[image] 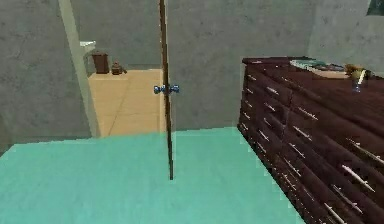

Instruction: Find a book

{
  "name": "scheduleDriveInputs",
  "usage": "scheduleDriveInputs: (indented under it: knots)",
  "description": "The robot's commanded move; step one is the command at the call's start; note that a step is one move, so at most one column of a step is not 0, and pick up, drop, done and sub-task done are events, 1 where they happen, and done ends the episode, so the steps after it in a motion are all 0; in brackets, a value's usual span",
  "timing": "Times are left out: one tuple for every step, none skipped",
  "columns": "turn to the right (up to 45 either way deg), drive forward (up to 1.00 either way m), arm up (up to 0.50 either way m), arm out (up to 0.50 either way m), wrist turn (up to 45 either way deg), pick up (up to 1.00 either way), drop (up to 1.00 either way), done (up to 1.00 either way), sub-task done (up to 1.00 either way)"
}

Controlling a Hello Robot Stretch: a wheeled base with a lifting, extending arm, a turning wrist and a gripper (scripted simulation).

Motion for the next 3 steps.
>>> scheduleDriveInputs:
  knots:
    - [15.0,0.00,0.00,0.00,0.0,0.00,0.00,0.00,0.00]
    - [0.0,1.00,0.00,0.00,0.0,0.00,0.00,0.00,0.00]
    - [3.0,0.00,0.00,0.00,0.0,0.00,0.00,0.00,0.00]
